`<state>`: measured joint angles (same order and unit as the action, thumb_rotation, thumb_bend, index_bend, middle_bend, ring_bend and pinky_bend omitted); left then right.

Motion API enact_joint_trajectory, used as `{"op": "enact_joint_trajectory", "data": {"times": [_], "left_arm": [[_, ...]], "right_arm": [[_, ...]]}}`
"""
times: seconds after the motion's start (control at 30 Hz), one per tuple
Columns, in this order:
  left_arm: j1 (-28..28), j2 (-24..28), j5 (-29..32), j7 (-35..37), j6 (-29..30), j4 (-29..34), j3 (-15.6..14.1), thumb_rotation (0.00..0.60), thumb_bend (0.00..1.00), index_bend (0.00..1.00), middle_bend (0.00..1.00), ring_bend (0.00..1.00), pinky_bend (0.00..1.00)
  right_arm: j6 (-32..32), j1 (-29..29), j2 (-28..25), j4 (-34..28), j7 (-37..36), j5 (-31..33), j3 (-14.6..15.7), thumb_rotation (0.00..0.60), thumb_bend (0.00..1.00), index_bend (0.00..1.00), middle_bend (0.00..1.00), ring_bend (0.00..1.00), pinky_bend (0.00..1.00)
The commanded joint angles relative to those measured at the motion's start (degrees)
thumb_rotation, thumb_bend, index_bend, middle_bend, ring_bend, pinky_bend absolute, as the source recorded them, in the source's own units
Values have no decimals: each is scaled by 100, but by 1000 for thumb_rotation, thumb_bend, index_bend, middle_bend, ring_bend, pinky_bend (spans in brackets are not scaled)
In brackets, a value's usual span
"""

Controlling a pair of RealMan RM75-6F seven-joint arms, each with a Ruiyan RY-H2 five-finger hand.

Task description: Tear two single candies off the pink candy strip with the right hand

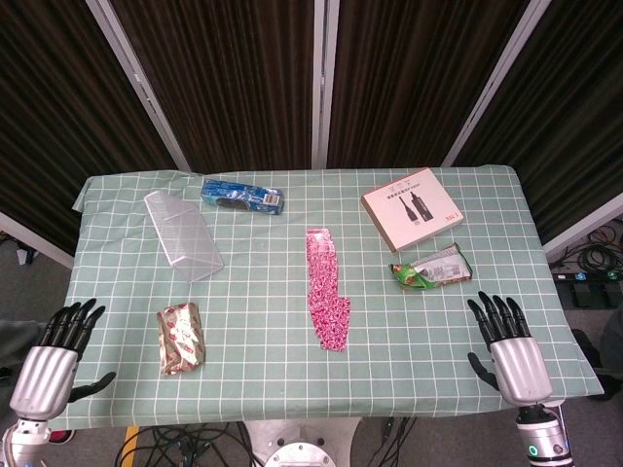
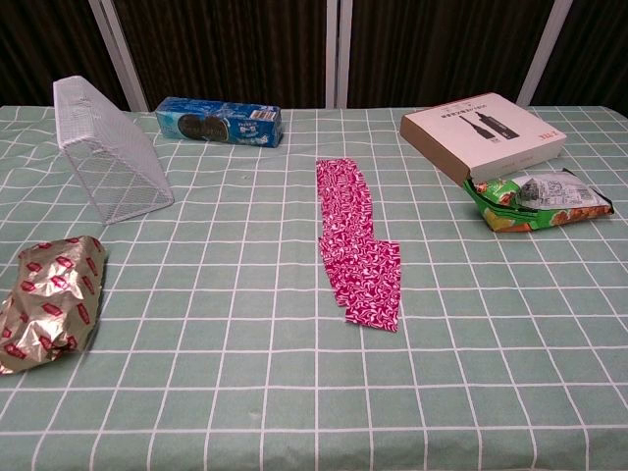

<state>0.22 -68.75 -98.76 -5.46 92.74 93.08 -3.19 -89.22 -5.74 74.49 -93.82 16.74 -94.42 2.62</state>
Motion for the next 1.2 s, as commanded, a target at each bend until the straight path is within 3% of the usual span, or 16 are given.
{"op": "enact_joint_trajectory", "data": {"times": [0.03,0.1,0.17,0.2,0.27,0.3,0.37,0.5,0.7,0.9,1.07,1.2], "left_arm": [[6,-21,-8,20,4,-41,-12,580,13,50,8,0,87],[16,-48,1,54,3,-80,-24,582,13,50,8,0,87],[25,-53,-5,76,6,-100,-41,582,14,50,8,0,87],[28,-49,-12,81,16,-107,-43,581,13,50,8,0,87],[36,-45,-25,125,64,-121,-32,581,13,50,8,0,87],[39,-44,-28,152,82,-128,-27,580,13,50,8,0,87],[35,-41,-31,186,92,-132,-21,580,13,50,8,0,87],[28,-54,-78,154,91,-122,-36,579,13,50,8,0,87],[34,-51,-55,153,89,-118,-33,581,13,50,8,0,87],[33,-60,-42,167,61,-138,-48,581,13,49,8,0,87],[36,-53,-41,220,97,-141,-33,580,14,50,8,0,87],[34,-24,22,296,94,-166,-5,579,13,50,8,0,87]], "right_arm": [[18,-5,15,-17,40,-9,-32,600,522,0,0,0,0],[27,0,44,-17,106,10,-71,600,747,0,0,0,0],[37,11,73,-44,174,28,-98,600,921,0,10,0,4],[41,16,83,-57,202,26,-103,600,985,0,40,14,52],[36,21,105,-60,278,-13,-112,600,1000,0,143,127,216],[43,20,118,-60,290,-33,-110,600,1000,0,259,273,364],[80,12,163,-45,254,-71,-95,600,1000,0,442,472,535],[212,-15,242,66,354,-139,-41,600,1000,0,696,695,708],[577,-105,377,-63,569,-174,65,600,1000,50,864,815,755],[1537,-425,698,-427,937,100,143,600,1000,91,889,837,756],[2490,-830,1231,-704,1857,1026,-190,600,1000,174,904,850,759],[2704,-1061,1790,-675,2575,1629,-475,600,1000,186,908,851,761]]}}
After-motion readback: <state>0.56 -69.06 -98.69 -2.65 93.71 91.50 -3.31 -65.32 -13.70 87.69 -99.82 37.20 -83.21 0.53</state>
